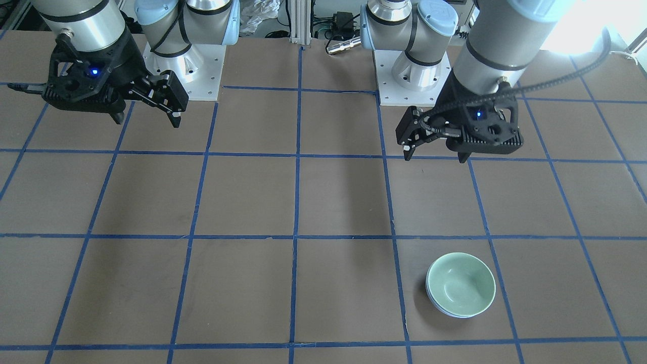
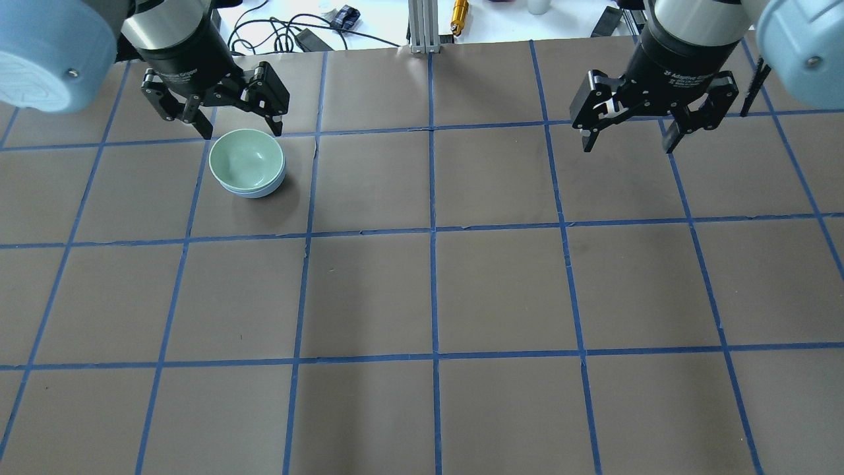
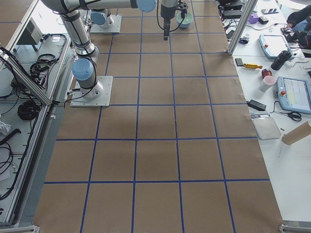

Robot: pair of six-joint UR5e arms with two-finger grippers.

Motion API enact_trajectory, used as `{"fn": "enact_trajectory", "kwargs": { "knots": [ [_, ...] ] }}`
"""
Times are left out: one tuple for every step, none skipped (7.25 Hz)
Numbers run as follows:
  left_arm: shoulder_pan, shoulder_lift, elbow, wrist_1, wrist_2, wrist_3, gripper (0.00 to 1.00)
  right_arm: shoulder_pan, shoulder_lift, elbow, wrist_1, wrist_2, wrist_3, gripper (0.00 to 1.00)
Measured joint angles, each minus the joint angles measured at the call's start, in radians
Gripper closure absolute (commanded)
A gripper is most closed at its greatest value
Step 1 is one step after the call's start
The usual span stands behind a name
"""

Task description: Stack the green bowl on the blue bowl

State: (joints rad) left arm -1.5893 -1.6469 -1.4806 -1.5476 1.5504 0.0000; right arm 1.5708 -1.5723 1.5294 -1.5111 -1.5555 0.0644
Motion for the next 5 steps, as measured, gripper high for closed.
{"fn": "enact_trajectory", "kwargs": {
  "knots": [
    [0.0, 0.037, -0.021, -0.013, 0.001, 0.001, 0.0, 0.0, 0.0, 0.0, 0.0, 0.0, 0.0, 0.0],
    [0.003, 0.064, -0.044, -0.014, 0.0, 0.004, 0.0, 0.0, 0.0, 0.0, 0.0, 0.0, 0.0, 0.0],
    [0.005, 0.082, -0.063, -0.009, -0.002, 0.006, 0.0, 0.0, 0.0, 0.0, 0.0, 0.0, 0.0, 0.0],
    [0.009, 0.091, -0.071, -0.004, -0.003, 0.007, 0.0, 0.0, 0.0, 0.0, 0.0, 0.0, -0.001, 0.0],
    [0.011, 0.095, -0.074, -0.001, -0.004, 0.008, 0.0, 0.0, 0.0, 0.0, 0.0, 0.0, 0.0, 0.0]
  ]
}}
